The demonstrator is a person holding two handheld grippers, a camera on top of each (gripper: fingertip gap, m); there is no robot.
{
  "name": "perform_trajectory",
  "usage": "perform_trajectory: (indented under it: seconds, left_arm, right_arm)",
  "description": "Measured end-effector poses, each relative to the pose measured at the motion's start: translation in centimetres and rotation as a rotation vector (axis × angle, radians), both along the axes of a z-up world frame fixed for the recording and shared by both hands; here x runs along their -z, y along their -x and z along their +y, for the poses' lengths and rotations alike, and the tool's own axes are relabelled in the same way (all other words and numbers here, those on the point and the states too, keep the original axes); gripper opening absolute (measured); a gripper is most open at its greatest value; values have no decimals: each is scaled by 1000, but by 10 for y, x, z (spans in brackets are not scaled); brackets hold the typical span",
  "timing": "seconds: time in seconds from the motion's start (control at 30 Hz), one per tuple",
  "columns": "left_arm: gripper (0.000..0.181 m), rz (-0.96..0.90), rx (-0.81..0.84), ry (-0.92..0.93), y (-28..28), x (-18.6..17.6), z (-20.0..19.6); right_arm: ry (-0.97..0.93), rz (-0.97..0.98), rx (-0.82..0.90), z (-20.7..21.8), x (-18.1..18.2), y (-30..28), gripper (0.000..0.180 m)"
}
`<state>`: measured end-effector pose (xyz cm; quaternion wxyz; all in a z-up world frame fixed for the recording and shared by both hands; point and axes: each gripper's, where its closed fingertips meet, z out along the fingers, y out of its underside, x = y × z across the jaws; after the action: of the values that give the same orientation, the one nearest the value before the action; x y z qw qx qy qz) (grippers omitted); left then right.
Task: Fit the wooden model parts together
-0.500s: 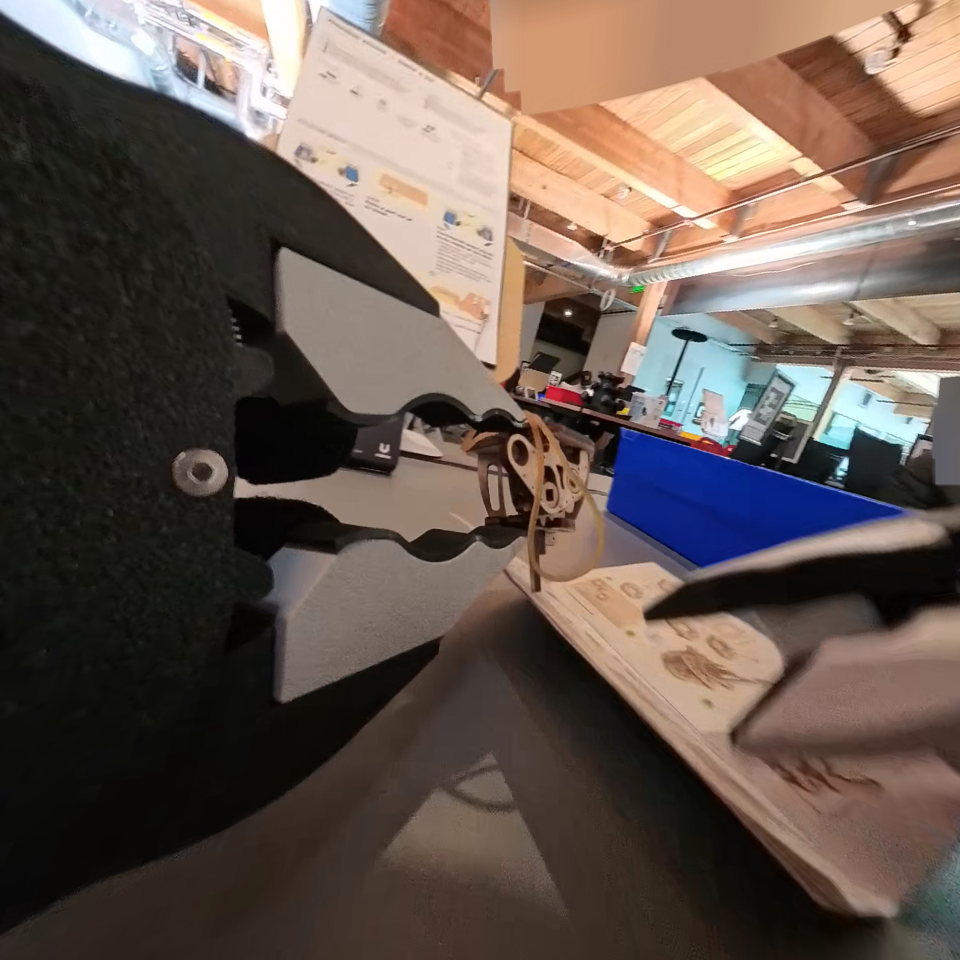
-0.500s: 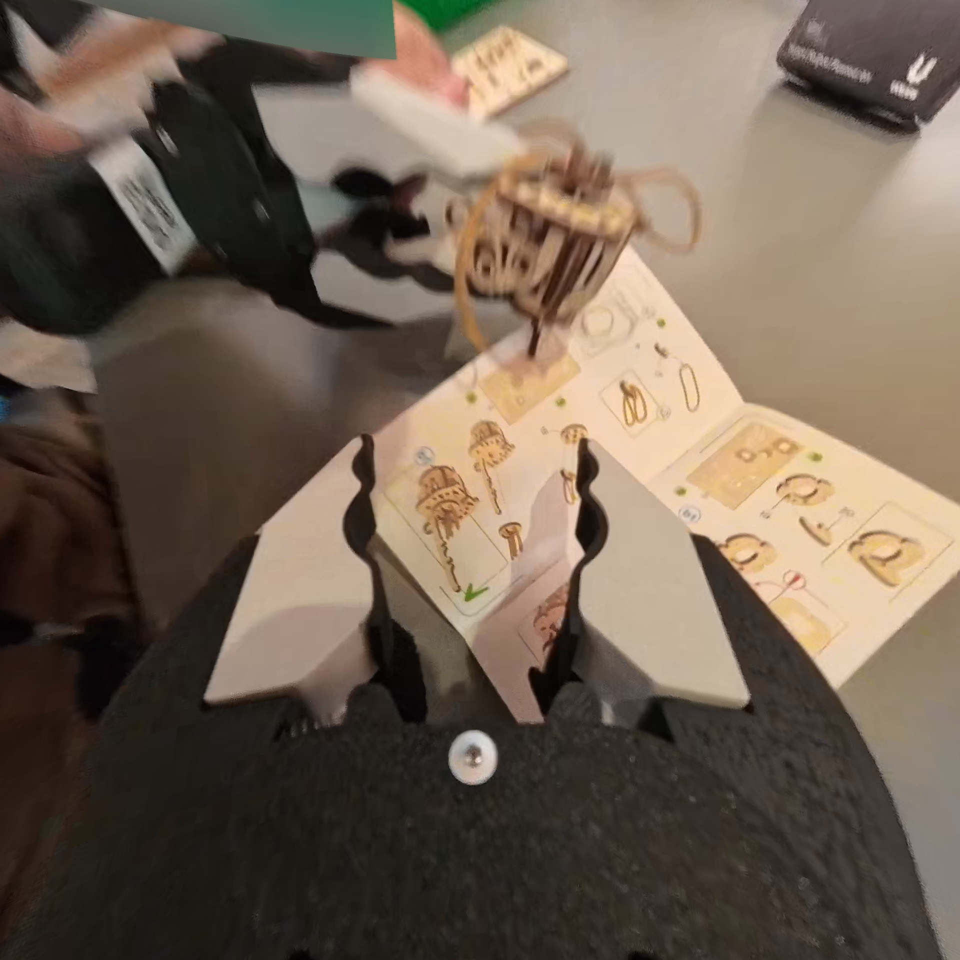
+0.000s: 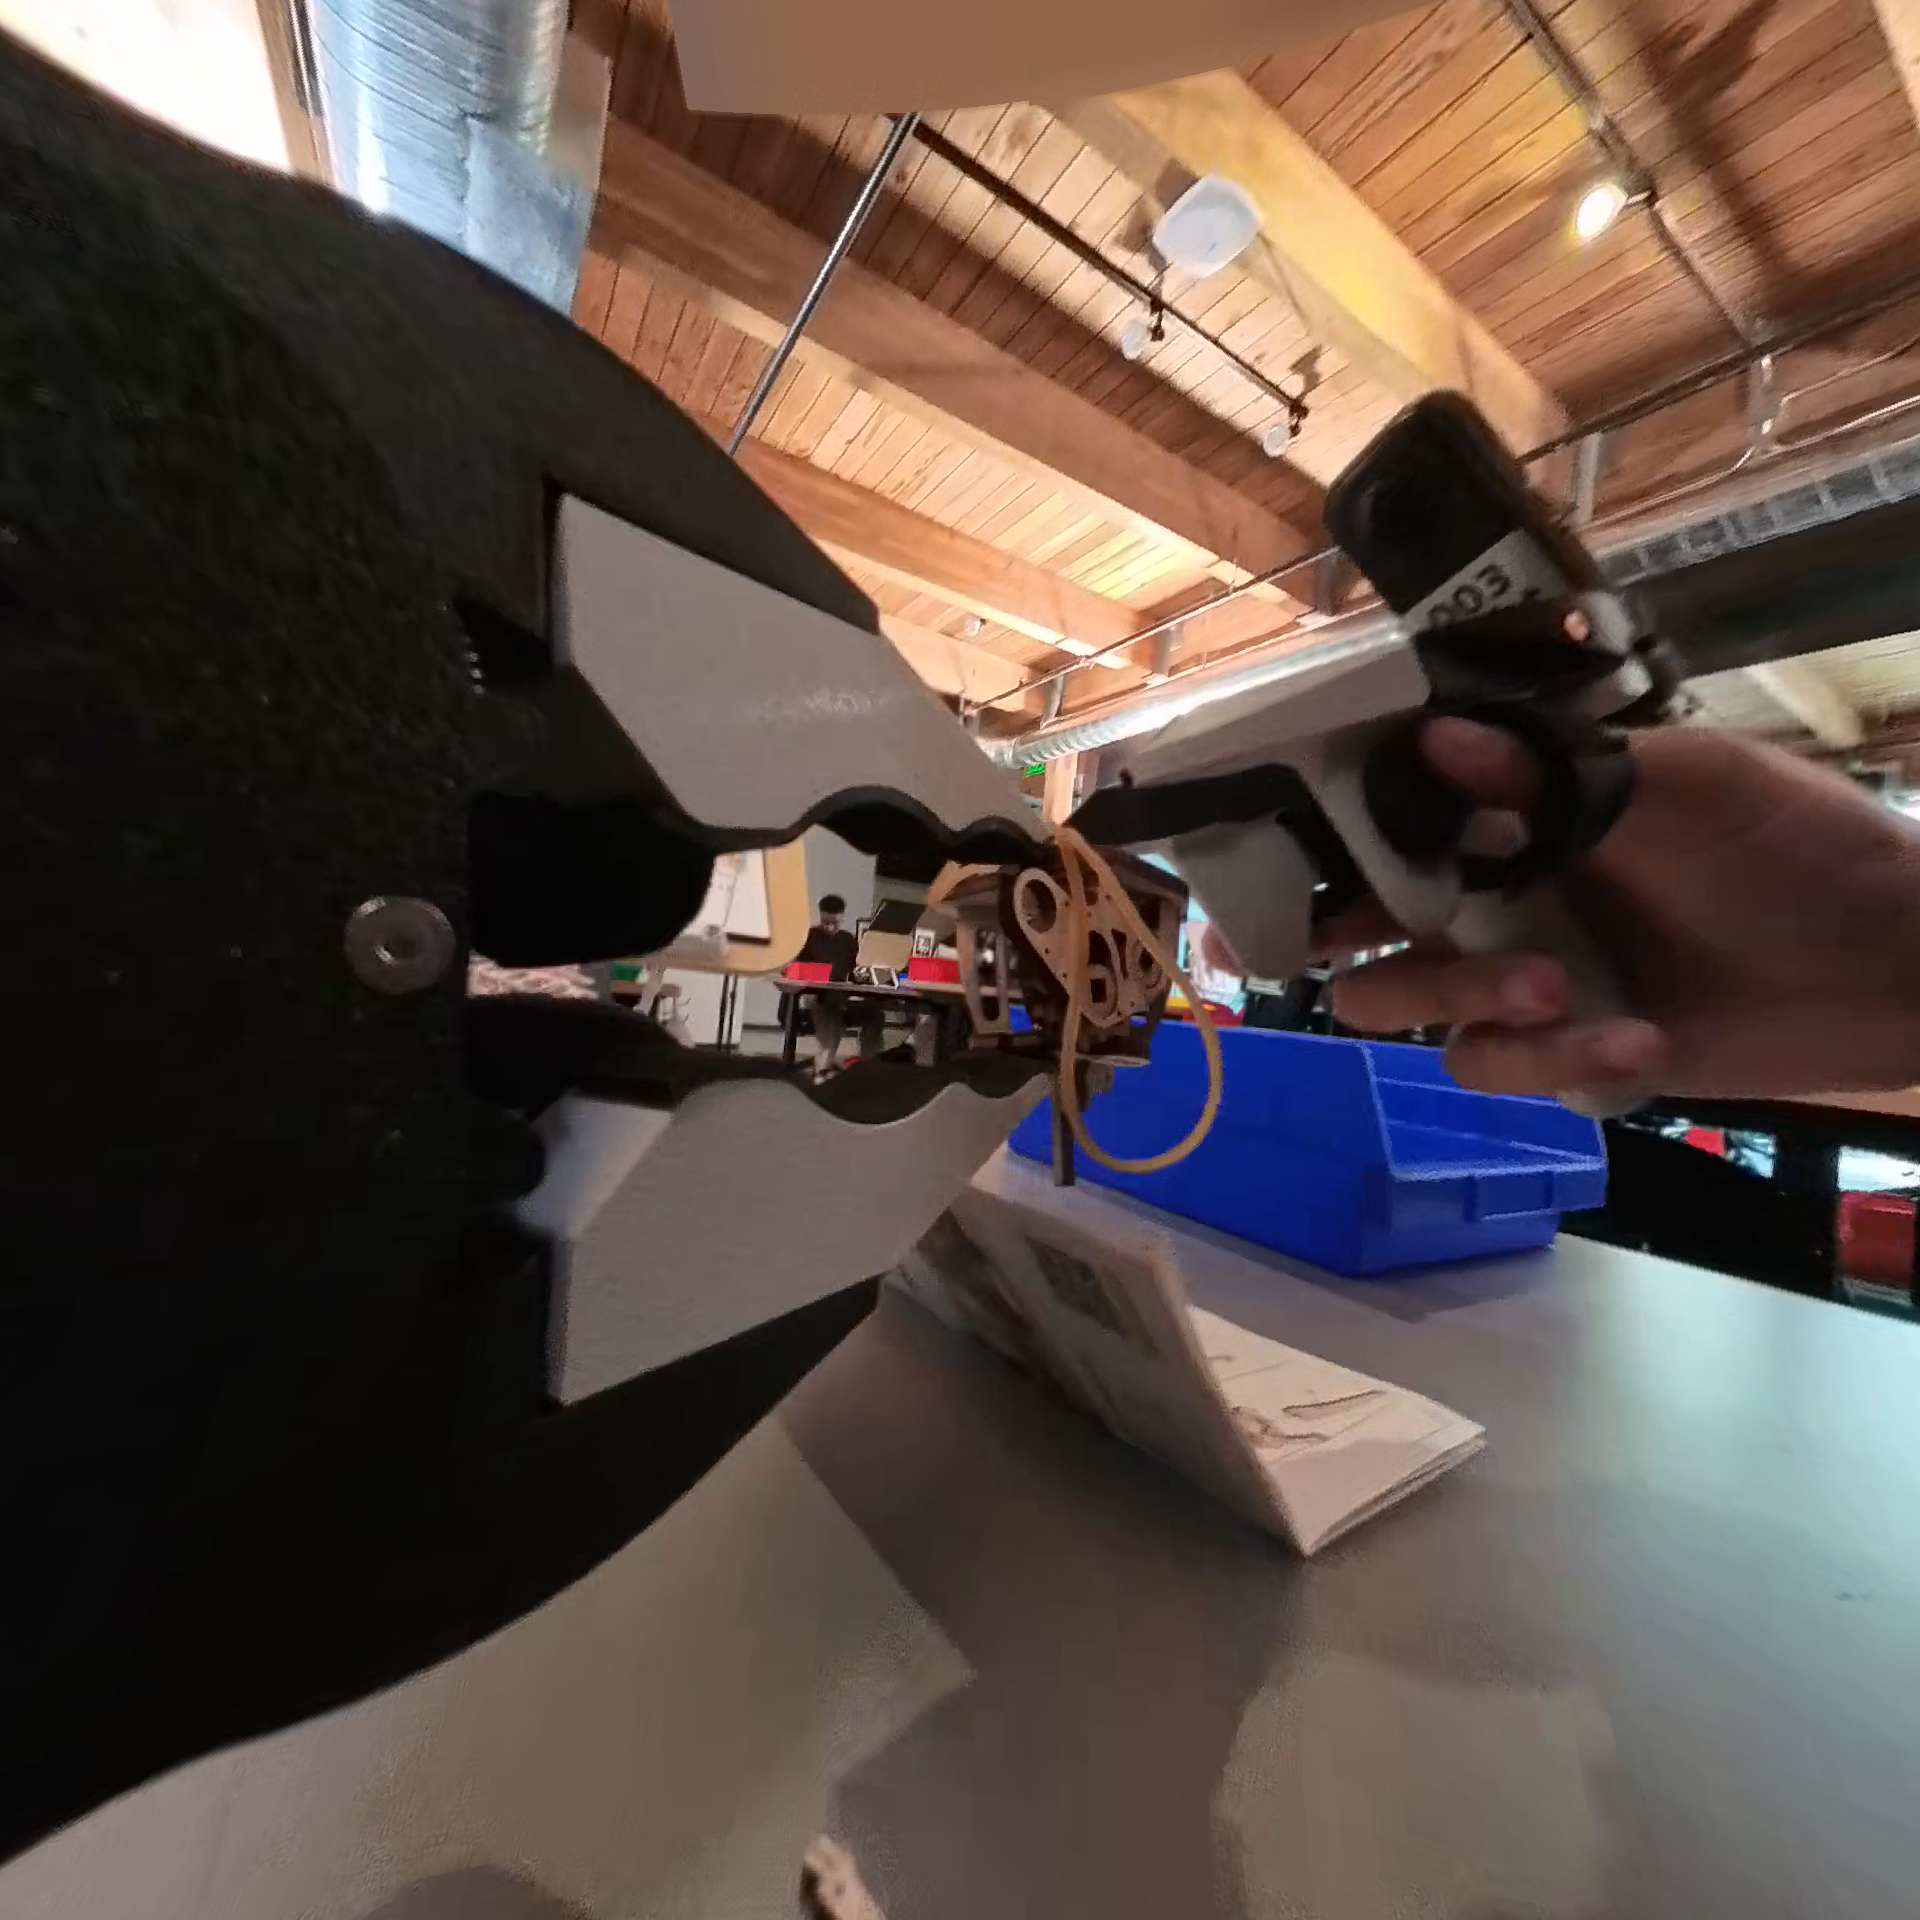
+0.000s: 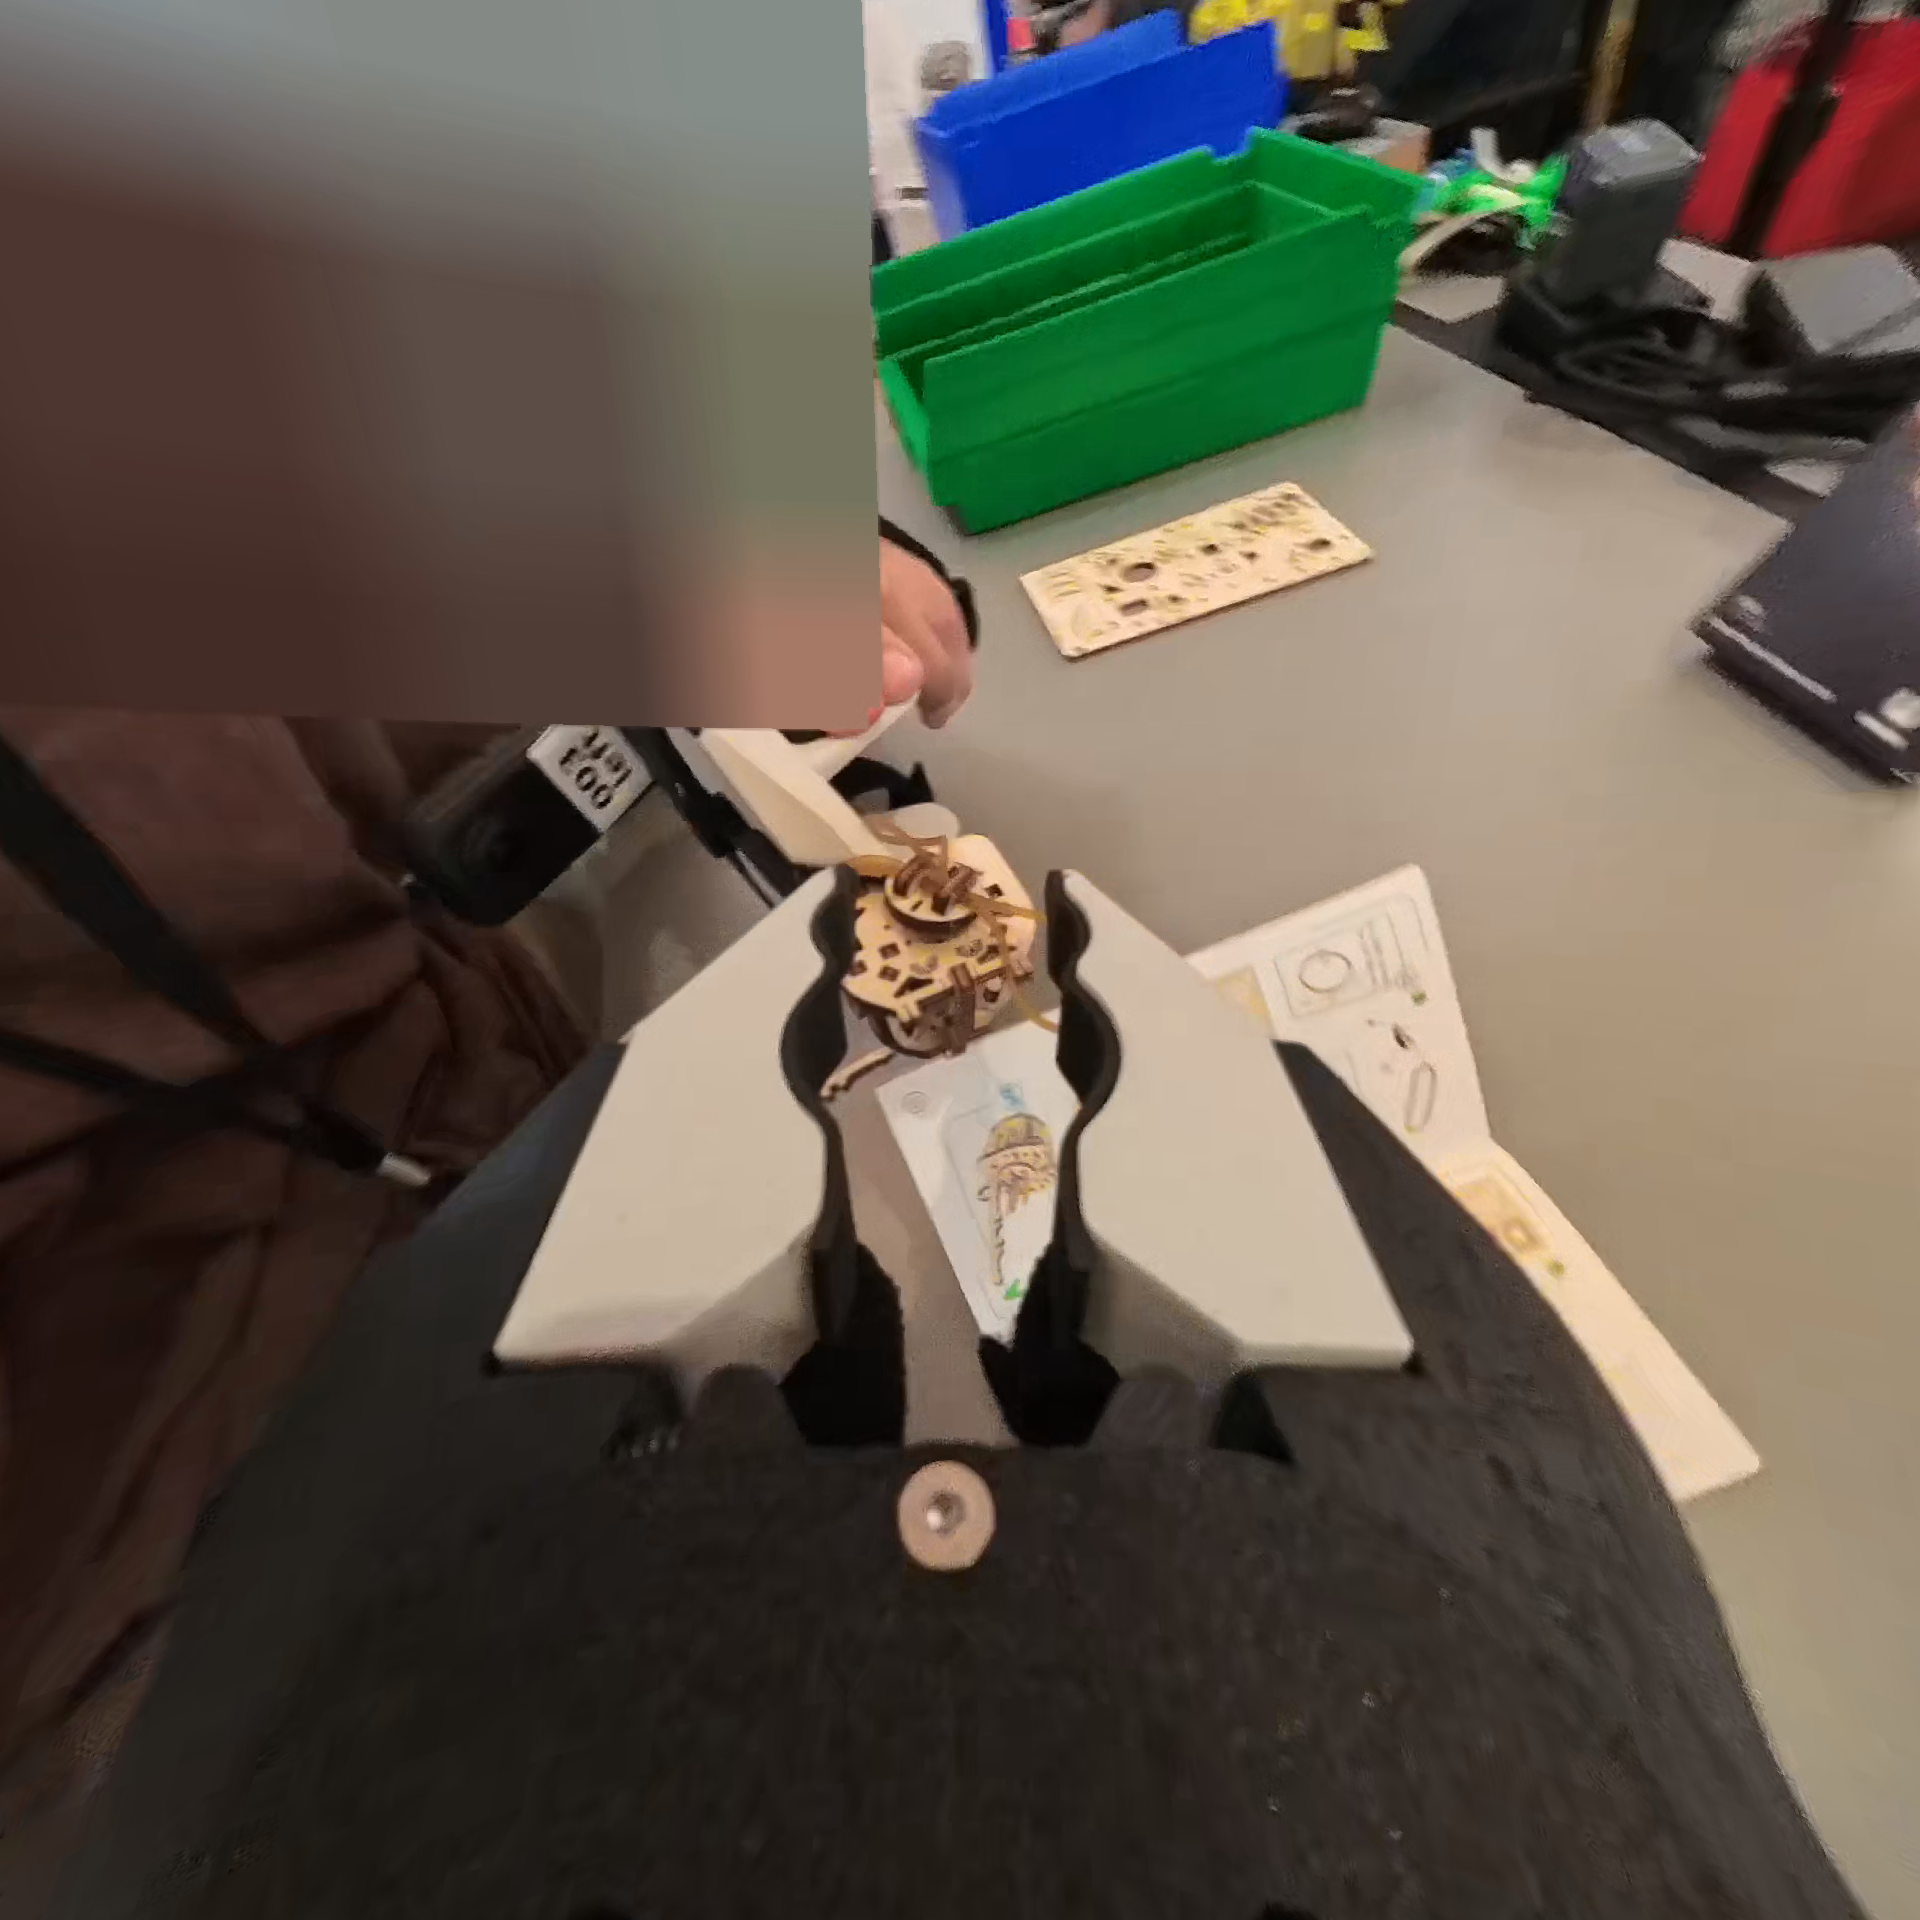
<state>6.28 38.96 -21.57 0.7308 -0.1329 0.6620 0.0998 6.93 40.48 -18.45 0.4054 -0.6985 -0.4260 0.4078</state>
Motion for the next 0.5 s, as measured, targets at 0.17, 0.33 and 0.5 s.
perform_trajectory:
  seconds: [0.17,0.33,0.5]
  left_arm:
    - [33,-42,44,-14,-3,-28,-24]
    - [32,-66,73,39,1,-50,-42]
    - [33,-82,115,115,7,-70,-56]
  right_arm:
    - [-16,9,-225,-22,-17,9,36]
    - [-91,-7,-326,-46,-34,17,22]
    - [-78,34,-339,-54,-53,21,20]
